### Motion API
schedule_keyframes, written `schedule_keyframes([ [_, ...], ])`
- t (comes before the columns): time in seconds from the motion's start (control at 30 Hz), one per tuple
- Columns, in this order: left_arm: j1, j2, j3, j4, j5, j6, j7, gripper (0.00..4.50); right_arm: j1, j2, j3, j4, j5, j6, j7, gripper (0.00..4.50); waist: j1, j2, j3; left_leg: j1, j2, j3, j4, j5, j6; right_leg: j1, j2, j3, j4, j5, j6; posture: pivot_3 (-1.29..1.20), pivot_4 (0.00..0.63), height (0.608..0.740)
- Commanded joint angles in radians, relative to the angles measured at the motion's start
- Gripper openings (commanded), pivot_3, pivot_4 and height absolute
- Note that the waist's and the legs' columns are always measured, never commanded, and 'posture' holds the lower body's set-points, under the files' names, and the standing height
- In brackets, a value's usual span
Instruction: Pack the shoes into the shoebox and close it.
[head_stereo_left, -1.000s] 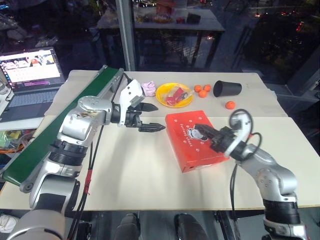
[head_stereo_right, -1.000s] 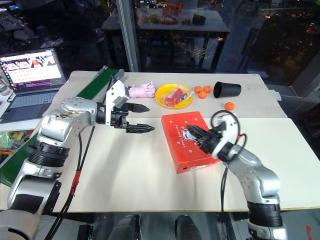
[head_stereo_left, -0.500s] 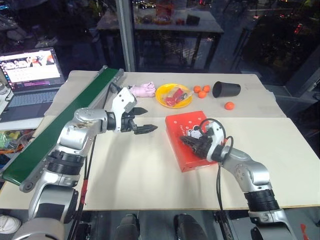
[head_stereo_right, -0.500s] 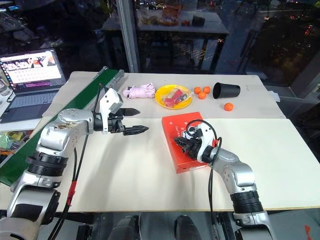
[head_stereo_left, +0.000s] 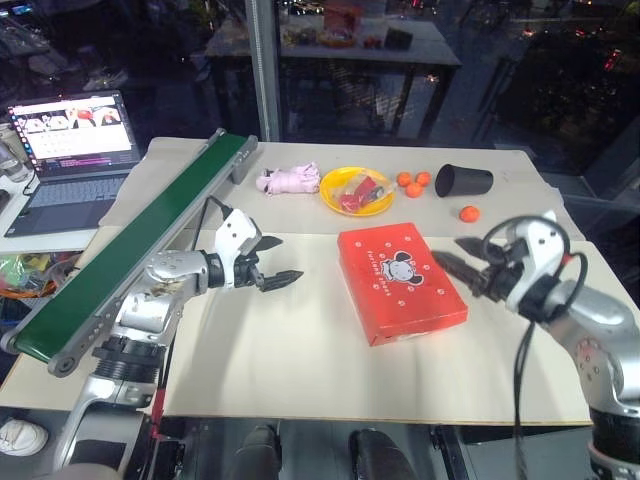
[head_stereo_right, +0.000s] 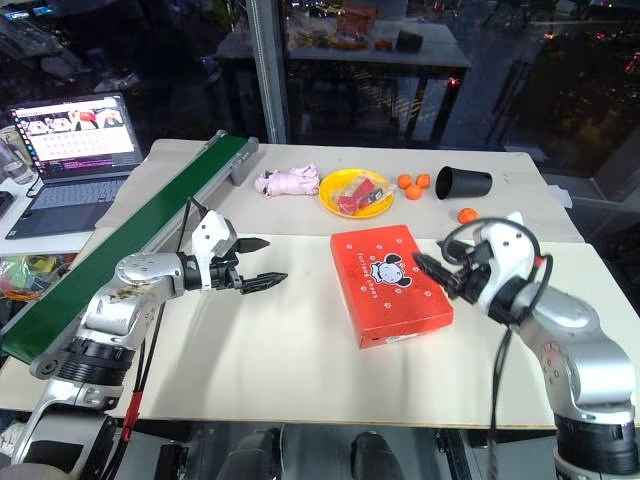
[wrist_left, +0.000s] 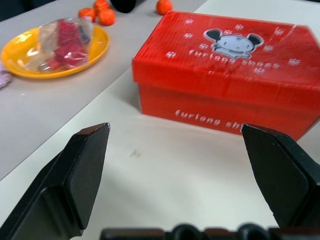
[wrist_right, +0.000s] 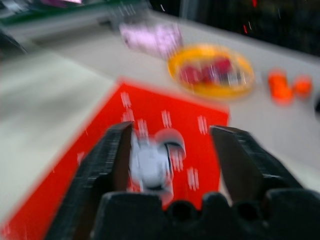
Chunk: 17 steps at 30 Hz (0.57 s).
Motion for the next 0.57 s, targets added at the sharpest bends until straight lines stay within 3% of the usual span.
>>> schedule_keyframes([
  [0.03,0.072,-0.006,0.029,0.009,0.026,-0.097,0.027,4.50,0.100,0.056,-0.110,0.001,-0.032,-0.118,-0.038,4.48,-0.001,0.000,0.000,0.000,0.000,0.001,0.000,0.000,0.000,0.000,0.000,0.001,0.000,0.000,0.000,0.00,0.150,0.740],
  [0.27,0.258,-0.111,0.088,-0.030,0.019,-0.140,0.189,4.50,0.268,0.263,-0.161,0.049,-0.049,-0.294,-0.118,4.48,-0.007,0.002,-0.001,0.003,0.001,0.001,-0.001,0.000,0.000,0.001,0.000,0.001,0.001,0.000,-0.001,0.00,0.150,0.740],
  [0.57,0.436,-0.172,0.054,-0.018,0.100,-0.225,0.281,4.50,0.284,0.344,-0.067,0.170,-0.129,-0.435,-0.141,4.48,-0.007,0.004,-0.002,0.003,0.001,0.003,-0.001,-0.003,-0.005,0.000,-0.001,0.001,0.000,0.000,-0.002,0.00,0.150,0.740],
])
